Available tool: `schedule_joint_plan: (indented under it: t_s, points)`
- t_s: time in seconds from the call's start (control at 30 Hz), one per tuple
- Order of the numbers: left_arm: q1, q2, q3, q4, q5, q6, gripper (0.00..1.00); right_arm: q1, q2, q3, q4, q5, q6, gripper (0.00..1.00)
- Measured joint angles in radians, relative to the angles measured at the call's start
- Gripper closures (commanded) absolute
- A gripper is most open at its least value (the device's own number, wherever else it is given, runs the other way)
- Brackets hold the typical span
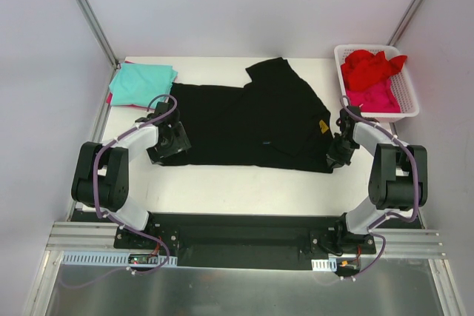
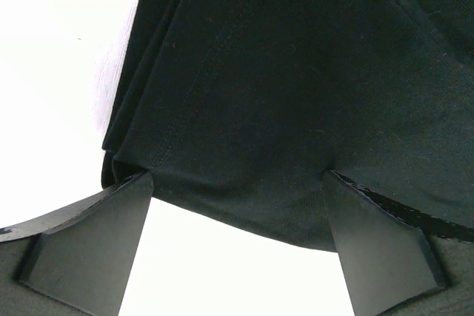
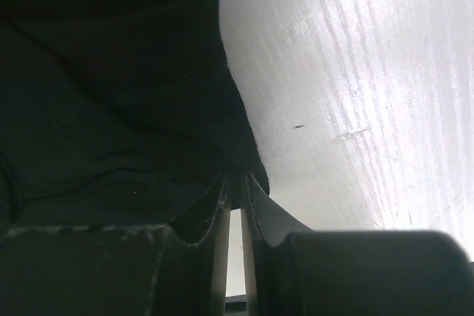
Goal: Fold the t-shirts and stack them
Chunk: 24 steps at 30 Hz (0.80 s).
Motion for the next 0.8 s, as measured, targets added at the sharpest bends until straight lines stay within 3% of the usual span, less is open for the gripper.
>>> schedule_joint_plan:
  t_s: [0.1, 0.8]
  points:
    - [0.000, -0.001, 0.000, 0.000, 0.000, 0.000, 0.01, 0.000, 0.001, 0.002, -0.003, 0.021, 0.005, 0.99]
    - [0.072, -0.056, -0.052, 0.040, 0.071, 0.000, 0.01, 0.003, 0.068, 0.076, -0.077, 0.212, 0.045, 0.99]
